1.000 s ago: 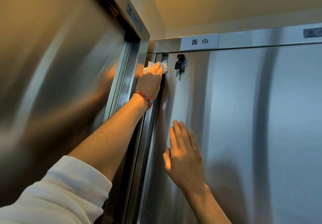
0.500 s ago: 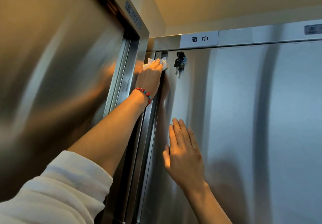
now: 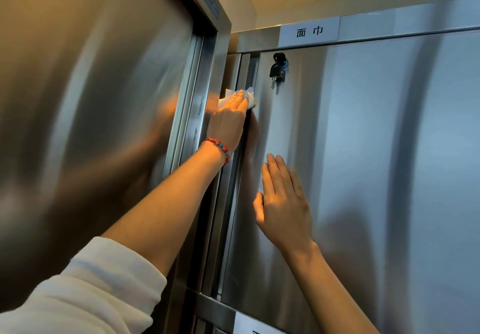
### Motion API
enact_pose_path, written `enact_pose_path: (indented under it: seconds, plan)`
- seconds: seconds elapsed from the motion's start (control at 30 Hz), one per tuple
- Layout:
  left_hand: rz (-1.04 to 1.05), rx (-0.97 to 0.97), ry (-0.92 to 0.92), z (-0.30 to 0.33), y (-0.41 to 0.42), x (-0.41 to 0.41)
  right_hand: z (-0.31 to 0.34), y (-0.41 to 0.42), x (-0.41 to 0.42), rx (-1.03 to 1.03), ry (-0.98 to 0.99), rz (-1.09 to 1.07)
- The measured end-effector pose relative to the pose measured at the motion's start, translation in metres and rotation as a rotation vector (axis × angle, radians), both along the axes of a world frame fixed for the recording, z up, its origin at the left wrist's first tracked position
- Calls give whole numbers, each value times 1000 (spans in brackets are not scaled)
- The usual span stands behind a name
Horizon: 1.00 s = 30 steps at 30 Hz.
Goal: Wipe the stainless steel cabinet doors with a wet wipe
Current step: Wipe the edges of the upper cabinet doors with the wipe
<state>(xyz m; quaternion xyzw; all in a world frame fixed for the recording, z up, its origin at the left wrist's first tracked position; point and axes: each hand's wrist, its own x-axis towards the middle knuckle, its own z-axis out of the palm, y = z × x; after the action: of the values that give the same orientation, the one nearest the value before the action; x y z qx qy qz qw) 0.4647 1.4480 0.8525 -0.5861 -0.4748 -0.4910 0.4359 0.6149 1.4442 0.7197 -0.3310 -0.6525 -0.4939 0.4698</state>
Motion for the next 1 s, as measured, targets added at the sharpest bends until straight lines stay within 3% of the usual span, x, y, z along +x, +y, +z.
enact_pose_path:
  seconds: [1.0]
  plan:
    - [-127, -34, -42, -110, -8, 5, 0, -3, 0, -11, -7, 23]
